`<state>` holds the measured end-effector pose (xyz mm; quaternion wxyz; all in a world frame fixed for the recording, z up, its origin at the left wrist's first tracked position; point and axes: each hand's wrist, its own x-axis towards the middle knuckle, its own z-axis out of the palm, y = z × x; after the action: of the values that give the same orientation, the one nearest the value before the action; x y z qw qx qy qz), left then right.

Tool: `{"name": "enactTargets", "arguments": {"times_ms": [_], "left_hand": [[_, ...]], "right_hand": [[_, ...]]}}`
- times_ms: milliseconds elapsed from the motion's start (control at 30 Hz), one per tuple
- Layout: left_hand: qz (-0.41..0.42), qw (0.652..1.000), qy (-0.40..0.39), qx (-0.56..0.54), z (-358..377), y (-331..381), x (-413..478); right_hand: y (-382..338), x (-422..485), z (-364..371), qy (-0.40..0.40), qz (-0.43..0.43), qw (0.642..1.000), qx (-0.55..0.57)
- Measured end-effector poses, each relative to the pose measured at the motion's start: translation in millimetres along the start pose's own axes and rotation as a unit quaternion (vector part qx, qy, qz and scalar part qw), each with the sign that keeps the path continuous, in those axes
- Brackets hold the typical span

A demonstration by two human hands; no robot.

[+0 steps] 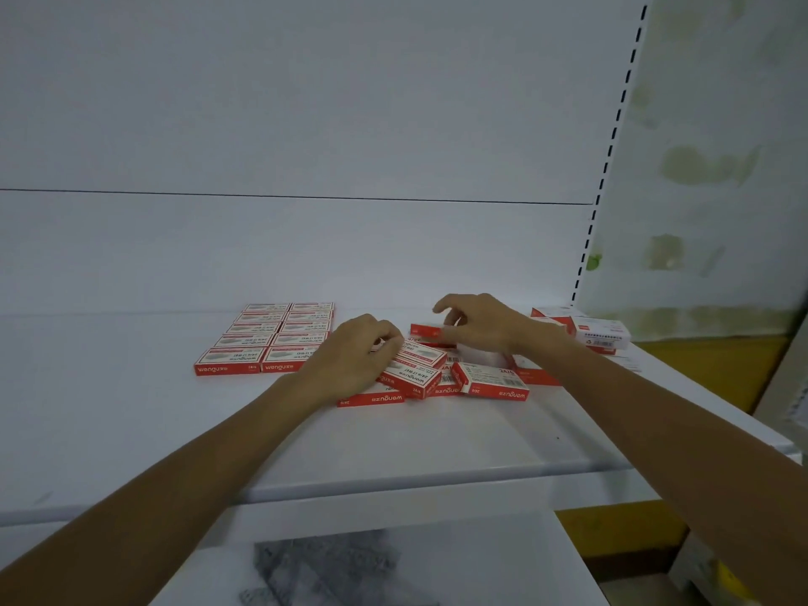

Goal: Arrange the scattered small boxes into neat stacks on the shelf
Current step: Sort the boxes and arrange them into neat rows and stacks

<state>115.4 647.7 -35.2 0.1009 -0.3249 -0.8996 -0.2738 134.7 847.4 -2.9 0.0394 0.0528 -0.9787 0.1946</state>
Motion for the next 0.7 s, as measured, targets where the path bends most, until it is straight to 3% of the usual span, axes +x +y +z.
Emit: {"name": "enactTargets", "arguments": {"times_ms": [167, 500, 700], "left_hand": [[-0.022, 0.998, 0.051, 0.014, -8.1, -5.3, -3.4], [-0.066, 0.988, 0.141, -0.009, -38.2, -44.6, -32.4], [-0.162, 0.973, 0.153, 0.051, -62.9, -74.5, -42.7]], "right_hand": [[-27.3, 7.7, 2.4, 0.085, -0.06, 0.991, 0.09], [-89.3, 33.1, 36.6, -0.025, -0.075, 0.956, 0.284], [-126.4, 56.2, 48.2, -0.016, -0.07, 0.935, 0.348]]}}
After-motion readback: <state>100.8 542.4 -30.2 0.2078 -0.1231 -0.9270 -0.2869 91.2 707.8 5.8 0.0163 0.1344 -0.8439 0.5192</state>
